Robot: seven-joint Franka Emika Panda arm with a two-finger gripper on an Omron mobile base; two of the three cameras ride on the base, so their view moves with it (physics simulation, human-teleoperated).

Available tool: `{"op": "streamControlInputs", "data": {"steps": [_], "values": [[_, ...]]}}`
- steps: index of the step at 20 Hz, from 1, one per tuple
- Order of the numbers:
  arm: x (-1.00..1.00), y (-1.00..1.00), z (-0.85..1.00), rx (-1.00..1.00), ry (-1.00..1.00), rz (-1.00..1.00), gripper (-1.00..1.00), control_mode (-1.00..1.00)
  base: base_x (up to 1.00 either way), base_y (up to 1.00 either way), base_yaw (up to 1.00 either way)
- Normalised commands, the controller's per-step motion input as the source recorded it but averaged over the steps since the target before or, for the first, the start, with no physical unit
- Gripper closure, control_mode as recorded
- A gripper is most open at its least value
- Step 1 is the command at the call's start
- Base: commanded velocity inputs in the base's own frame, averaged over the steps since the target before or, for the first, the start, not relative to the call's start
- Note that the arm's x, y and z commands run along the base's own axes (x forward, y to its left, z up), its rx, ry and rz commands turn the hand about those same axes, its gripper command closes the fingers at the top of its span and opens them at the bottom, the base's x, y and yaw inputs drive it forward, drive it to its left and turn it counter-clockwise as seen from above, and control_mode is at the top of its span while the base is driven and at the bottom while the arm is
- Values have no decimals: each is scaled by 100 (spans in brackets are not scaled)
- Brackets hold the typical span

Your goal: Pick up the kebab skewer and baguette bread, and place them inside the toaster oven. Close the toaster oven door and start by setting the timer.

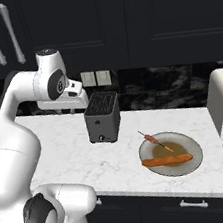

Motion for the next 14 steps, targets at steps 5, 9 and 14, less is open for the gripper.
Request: {"op": "streamControlInputs", "data": {"steps": [5, 9, 14], "values": [[0, 0, 0, 0, 0, 0, -100, 100, 0, 0, 0], [0, 0, 0, 0, 0, 0, -100, 100, 0, 0, 0], [0, 0, 0, 0, 0, 0, -100, 100, 0, 0, 0]]}}
